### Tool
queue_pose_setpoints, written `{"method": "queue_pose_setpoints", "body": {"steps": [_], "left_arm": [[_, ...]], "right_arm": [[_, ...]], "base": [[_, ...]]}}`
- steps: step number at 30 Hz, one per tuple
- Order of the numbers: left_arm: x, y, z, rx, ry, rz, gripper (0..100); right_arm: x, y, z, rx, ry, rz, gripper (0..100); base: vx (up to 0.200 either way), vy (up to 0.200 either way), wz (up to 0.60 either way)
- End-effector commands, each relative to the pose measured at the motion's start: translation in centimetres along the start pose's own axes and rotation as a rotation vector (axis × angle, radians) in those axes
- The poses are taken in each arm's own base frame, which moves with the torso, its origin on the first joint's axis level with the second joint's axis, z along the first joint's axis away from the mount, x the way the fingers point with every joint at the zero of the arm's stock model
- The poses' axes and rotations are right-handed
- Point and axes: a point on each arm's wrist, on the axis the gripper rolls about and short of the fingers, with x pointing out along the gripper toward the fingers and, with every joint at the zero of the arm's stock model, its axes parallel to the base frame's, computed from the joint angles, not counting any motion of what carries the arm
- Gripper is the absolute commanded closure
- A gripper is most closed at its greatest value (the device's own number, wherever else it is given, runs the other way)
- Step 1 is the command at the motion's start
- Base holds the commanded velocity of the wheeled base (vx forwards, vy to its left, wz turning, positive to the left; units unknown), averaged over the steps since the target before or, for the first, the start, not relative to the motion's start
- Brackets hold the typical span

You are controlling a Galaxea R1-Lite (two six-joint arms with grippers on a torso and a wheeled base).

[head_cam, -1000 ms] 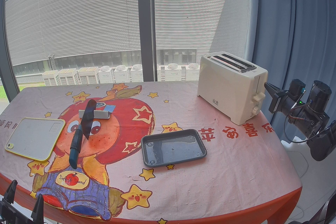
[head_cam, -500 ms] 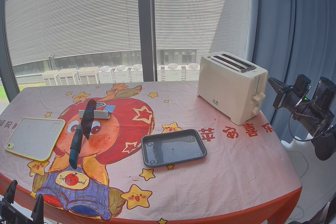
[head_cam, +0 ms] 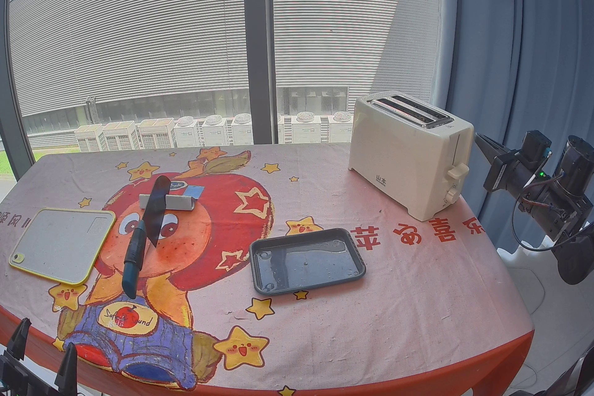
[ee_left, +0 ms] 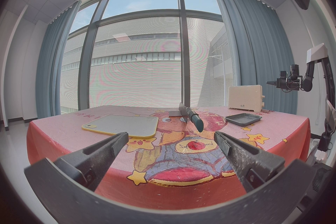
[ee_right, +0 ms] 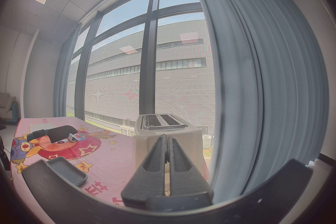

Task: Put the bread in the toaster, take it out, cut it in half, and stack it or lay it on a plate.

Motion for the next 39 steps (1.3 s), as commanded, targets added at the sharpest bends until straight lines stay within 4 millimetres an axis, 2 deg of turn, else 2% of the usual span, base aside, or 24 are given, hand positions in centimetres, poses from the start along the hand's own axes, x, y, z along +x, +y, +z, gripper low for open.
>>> {"method": "queue_pose_setpoints", "body": {"steps": [1,39], "left_arm": [[0.0,0.0,-0.5,-0.001,0.001,0.0,0],[0.0,0.0,-0.5,0.0,0.001,0.0,0]], "right_arm": [[0.0,0.1,0.0,0.0,-0.003,0.002,100],[-0.1,1.6,-0.7,-0.003,0.026,0.051,100]], "base": [[0.0,0.0,0.0],[0.0,0.0,0.0]]}}
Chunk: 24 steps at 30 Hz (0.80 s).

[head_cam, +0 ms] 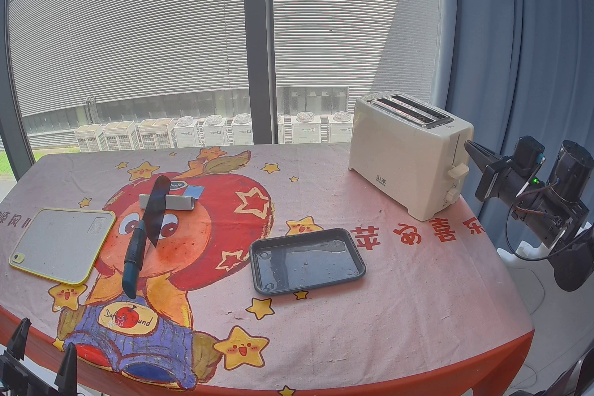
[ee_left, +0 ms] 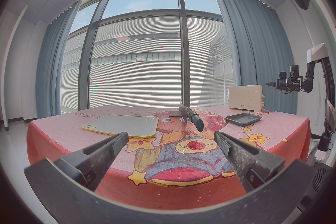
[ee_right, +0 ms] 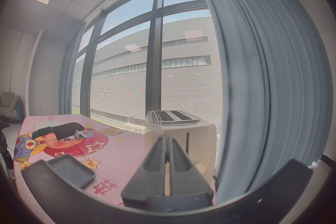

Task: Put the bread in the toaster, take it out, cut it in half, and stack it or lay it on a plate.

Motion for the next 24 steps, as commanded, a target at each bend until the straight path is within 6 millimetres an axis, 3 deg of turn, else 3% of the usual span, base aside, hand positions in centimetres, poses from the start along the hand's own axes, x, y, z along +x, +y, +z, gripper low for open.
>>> {"method": "queue_pose_setpoints", "body": {"steps": [1,24], "left_arm": [[0.01,0.0,-0.52,0.0,0.001,0.0,0],[0.01,0.0,-0.52,0.0,0.001,0.0,0]], "right_arm": [[0.0,0.2,-0.07,0.0,0.003,0.006,100],[-0.01,0.37,-0.18,0.001,0.007,0.012,100]], "base": [[0.0,0.0,0.0],[0.0,0.0,0.0]]}}
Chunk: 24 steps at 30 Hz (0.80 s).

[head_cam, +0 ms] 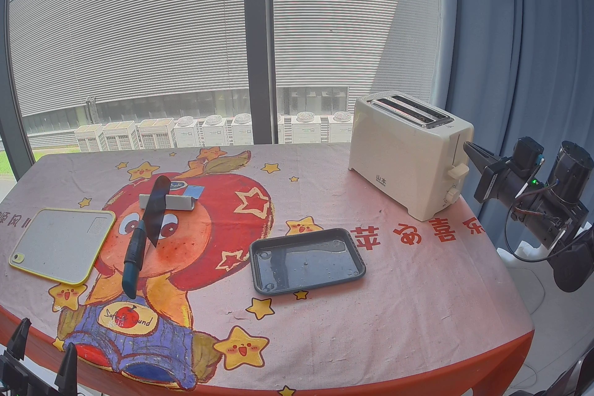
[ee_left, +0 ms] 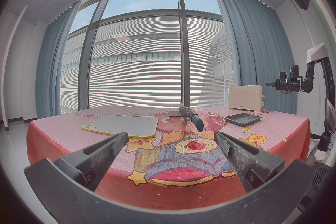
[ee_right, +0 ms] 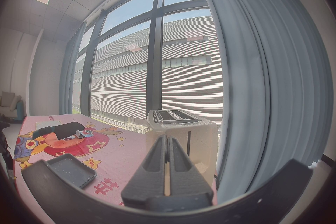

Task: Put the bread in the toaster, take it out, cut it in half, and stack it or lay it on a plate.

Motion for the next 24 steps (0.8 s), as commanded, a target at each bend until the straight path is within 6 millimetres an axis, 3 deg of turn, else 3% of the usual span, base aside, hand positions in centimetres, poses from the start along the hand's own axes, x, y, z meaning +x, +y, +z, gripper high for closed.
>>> {"method": "queue_pose_setpoints", "body": {"steps": [1,24], "left_arm": [[0.01,0.0,-0.52,0.0,0.001,0.001,0],[0.01,0.0,-0.52,0.0,0.001,0.001,0]], "right_arm": [[0.0,0.12,-0.09,0.0,0.003,0.004,100],[-0.24,0.21,-0.46,-0.012,0.02,0.006,100]], "base": [[0.0,0.0,0.0],[0.0,0.0,0.0]]}}
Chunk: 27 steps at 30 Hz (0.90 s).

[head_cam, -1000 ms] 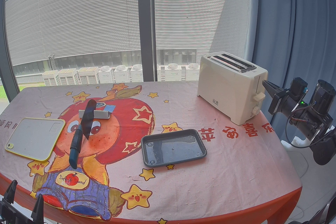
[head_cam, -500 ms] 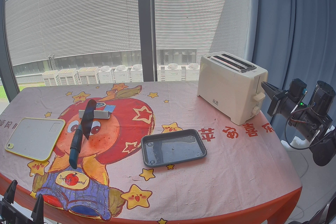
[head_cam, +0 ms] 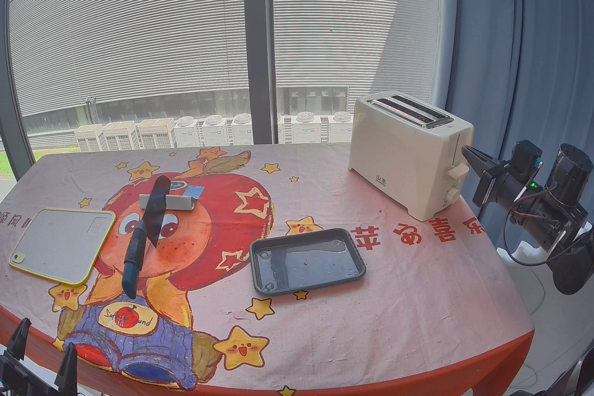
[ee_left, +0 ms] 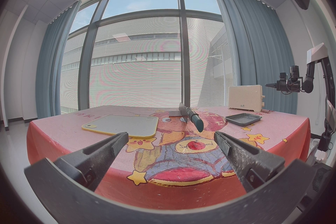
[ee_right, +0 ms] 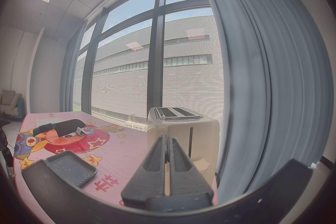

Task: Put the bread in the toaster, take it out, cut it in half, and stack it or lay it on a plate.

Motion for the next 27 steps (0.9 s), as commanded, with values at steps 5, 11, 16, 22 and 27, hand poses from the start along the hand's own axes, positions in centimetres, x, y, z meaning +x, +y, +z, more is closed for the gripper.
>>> {"method": "queue_pose_setpoints", "body": {"steps": [5,11,16,22,27], "left_arm": [[0.01,0.0,-0.52,0.0,0.001,0.0,0],[0.01,0.0,-0.52,0.0,0.001,0.0,0],[0.01,0.0,-0.52,0.0,0.001,0.0,0],[0.01,0.0,-0.52,-0.001,0.001,0.0,0],[0.01,0.0,-0.52,0.0,0.001,0.0,0]], "right_arm": [[-0.36,0.08,-0.32,-0.012,0.016,0.003,100],[-0.67,0.12,-0.74,-0.037,0.035,0.007,100],[-0.74,0.08,-0.69,-0.038,0.033,0.005,100],[-0.99,0.12,-0.89,-0.037,0.042,0.01,100],[-0.96,0.07,-1.06,-0.035,0.05,0.005,100]], "base": [[0.0,0.0,0.0],[0.0,0.0,0.0],[0.0,0.0,0.0],[0.0,0.0,0.0],[0.0,0.0,0.0]]}}
